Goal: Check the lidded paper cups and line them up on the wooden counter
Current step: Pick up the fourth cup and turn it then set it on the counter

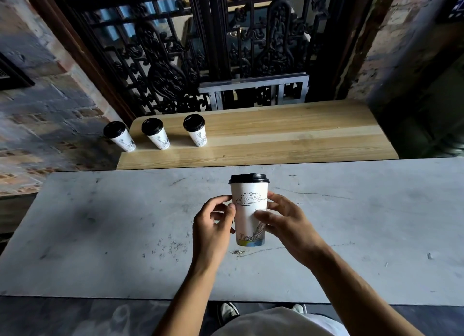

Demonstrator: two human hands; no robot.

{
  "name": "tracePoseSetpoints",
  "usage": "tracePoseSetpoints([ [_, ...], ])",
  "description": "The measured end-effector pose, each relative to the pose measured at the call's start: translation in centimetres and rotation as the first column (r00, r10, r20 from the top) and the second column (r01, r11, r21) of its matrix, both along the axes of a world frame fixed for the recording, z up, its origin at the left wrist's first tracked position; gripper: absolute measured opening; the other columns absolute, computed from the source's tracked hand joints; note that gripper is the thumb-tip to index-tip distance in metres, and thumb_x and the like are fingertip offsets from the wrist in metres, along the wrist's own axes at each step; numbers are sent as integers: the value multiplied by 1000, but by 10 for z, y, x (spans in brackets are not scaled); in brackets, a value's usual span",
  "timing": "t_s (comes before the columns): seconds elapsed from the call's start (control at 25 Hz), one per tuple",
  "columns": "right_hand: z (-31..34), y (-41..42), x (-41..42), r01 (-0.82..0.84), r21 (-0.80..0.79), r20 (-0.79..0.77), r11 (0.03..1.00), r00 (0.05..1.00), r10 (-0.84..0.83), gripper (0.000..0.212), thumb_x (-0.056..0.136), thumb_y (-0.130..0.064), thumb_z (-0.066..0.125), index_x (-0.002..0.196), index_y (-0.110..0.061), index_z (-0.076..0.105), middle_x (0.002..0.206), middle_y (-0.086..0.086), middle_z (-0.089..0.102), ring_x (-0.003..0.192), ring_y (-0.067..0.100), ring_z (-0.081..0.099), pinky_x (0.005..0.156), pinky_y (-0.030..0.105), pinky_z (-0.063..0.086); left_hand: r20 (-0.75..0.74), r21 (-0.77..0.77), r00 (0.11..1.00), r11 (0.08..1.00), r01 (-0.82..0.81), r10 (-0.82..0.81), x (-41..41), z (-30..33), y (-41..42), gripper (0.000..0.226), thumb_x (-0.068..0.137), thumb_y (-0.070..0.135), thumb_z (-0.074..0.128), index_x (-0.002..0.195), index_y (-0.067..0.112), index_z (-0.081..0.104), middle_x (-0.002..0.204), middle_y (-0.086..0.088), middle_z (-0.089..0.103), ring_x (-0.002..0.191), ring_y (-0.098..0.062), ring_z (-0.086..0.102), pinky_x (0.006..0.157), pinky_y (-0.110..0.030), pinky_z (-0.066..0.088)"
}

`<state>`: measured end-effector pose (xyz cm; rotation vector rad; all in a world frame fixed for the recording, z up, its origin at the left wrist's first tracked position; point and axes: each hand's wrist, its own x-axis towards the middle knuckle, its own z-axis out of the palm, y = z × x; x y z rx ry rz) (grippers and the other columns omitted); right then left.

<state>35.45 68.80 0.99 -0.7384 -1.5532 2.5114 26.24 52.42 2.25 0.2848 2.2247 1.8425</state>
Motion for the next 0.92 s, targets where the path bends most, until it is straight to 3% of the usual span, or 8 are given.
tracePoseSetpoints([
  [0.12,-1,0,-1,-72,82,-35,994,997,75,45,83,-18,80,128,-12,72,124,17,76,119,38,71,106,55,53,20,-10,999,1000,27,-27,2,2,2,27,90,23,70,92,49,74,85,9,77,77,-28,74,55,-27,59],
  [0.24,2,0,-1,-32,104,-13,994,999,34,52,78,-25,85,127,-13,71,124,18,76,119,38,70,104,54,55,62,21,996,998,58,-59,5,0,2,14,84,42,71,97,43,75,93,3,81,85,-22,78,62,-28,63],
  [0.32,2,0,-1,9,106,12,994,1000,-10,63,72,-29,88,130,-16,68,124,16,75,118,36,71,102,51,56,61,15,992,994,111,-112,7,-1,1,25,80,53,71,104,43,74,100,10,81,93,-11,76,71,-29,65],
  [0.44,0,1,0,3,21,-19,1000,1000,-2,60,79,-20,81,136,-15,63,123,18,76,118,32,72,103,47,55,71,11,985,987,157,-158,8,3,1,39,79,59,71,113,40,74,106,14,79,96,-7,74,76,-29,64],
  [0.56,2,1,-1,25,-121,-28,992,999,-28,53,86,-10,64,139,-9,60,118,21,77,111,34,71,99,44,54,35,-6,988,989,150,-150,7,4,-1,48,77,60,71,114,30,76,101,11,80,92,-9,75,72,-14,56],
  [0.76,7,0,-1,39,-111,-42,993,998,-44,44,96,6,58,137,-11,60,119,19,77,105,28,73,91,38,57,-53,-22,991,992,122,-123,6,3,-5,41,86,43,72,125,28,72,107,5,77,94,-8,73,76,-14,55],
  [0.92,9,0,0,1,-142,-98,990,995,-15,53,90,5,67,141,-7,60,114,26,65,108,33,68,94,39,58,-90,9,994,998,62,-61,5,3,-7,27,92,33,69,117,45,69,105,7,77,97,-13,74,81,-23,59],
])
